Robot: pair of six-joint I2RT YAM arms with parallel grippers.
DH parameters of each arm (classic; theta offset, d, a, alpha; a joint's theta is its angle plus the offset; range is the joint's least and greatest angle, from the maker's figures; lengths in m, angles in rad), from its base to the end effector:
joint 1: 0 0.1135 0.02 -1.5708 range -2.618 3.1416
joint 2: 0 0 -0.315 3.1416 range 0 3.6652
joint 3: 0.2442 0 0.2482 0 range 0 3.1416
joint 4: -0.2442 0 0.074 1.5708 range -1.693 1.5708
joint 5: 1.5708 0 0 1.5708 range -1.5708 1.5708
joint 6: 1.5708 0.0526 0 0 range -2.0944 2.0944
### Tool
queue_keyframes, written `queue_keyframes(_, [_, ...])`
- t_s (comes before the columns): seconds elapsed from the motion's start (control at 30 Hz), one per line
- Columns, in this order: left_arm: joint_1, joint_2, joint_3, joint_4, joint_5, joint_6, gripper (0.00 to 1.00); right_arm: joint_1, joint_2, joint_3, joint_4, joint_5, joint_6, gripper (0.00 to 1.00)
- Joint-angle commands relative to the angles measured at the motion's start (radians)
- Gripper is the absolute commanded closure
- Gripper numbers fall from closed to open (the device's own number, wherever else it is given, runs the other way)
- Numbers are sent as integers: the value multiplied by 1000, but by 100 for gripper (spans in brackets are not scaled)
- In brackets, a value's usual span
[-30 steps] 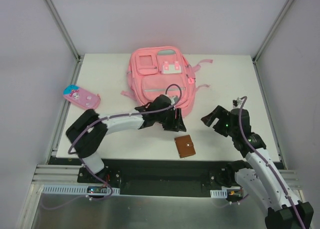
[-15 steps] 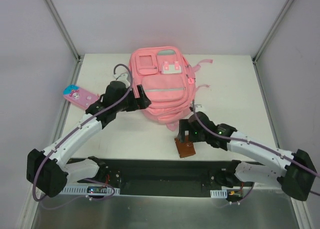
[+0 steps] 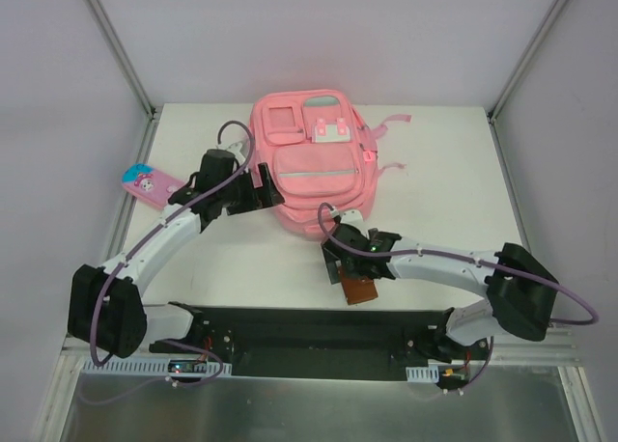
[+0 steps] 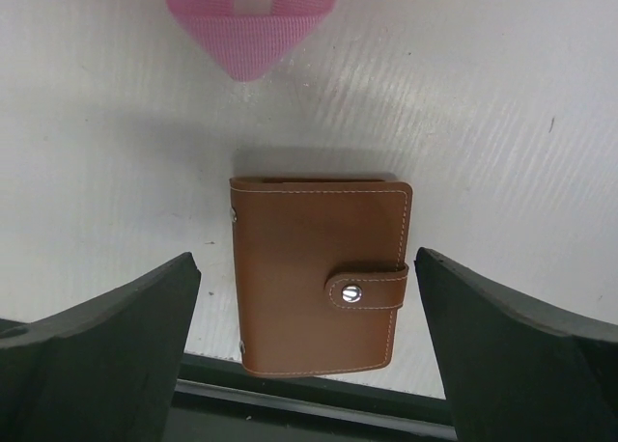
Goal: Pack the student bag
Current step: Adjust the student bag at the center of the board.
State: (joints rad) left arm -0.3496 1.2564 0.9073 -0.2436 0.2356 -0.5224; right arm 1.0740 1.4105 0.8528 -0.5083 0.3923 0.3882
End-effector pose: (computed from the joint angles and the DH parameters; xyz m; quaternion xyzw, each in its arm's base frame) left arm 0.2525 -0.1051 0.3172 -0.0206 0.8782 -0.2911 0.3791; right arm 0.1440 0.2235 0.2406 -0.2735 0.9108 0.0231 0.3084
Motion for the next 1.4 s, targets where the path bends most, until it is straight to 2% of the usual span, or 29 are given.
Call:
queue_keyframes(0.0, [0, 37, 25, 105, 86, 12, 1, 4, 71, 5, -13, -4, -9, 4])
queue_keyframes(0.27, [1, 158, 68, 178, 142, -8, 1, -8, 136, -15, 1, -9, 14, 4])
queue_keyframes(0.43, [1, 230, 77, 211, 162, -8, 2, -86, 137, -92, 56, -70, -3, 1])
queue_keyframes(0.47, [0, 238, 76, 220, 160, -11, 3, -95, 130, -103, 76, -73, -9, 3])
queue_keyframes(0.5, [1, 245, 65, 228, 159, -14, 4, -104, 120, -115, 88, -78, -24, 11])
queue_keyframes(0.6, [1, 276, 50, 242, 163, -30, 9, -144, 91, -153, 122, -96, -38, 16])
queue_keyframes(0.73, [1, 302, 36, 279, 162, -41, 25, -227, 73, -185, 117, -76, -70, 22])
queue_keyframes(0.77, [1, 305, 27, 282, 156, -41, 32, -246, 67, -195, 114, -67, -74, 24])
queue_keyframes(0.83, [1, 311, 16, 288, 146, -41, 36, -307, 42, -207, 126, -90, -78, 24])
queue_keyframes(0.87, [1, 311, 9, 288, 146, -41, 47, -327, 33, -210, 129, -87, -71, 24])
queue_keyframes(0.97, [3, 304, -14, 293, 143, -44, 64, -413, 13, -195, 122, -90, -46, 25])
queue_keyframes(1.0, [3, 292, -22, 291, 139, -48, 76, -434, 10, -186, 119, -89, -43, 25])
queue_keyframes(1.07, [3, 278, -51, 293, 133, -53, 88, -502, 19, -158, 111, -86, -40, 25])
queue_keyframes(1.1, [3, 259, -62, 293, 130, -57, 100, -552, 27, -146, 106, -89, -40, 25])
queue_keyframes(1.33, [3, 112, -194, 268, 90, -70, 100, -736, 61, -54, 116, -131, -101, 22])
queue_keyframes(1.37, [4, 88, -220, 250, 79, -65, 100, -749, 64, -34, 117, -138, -110, 17])
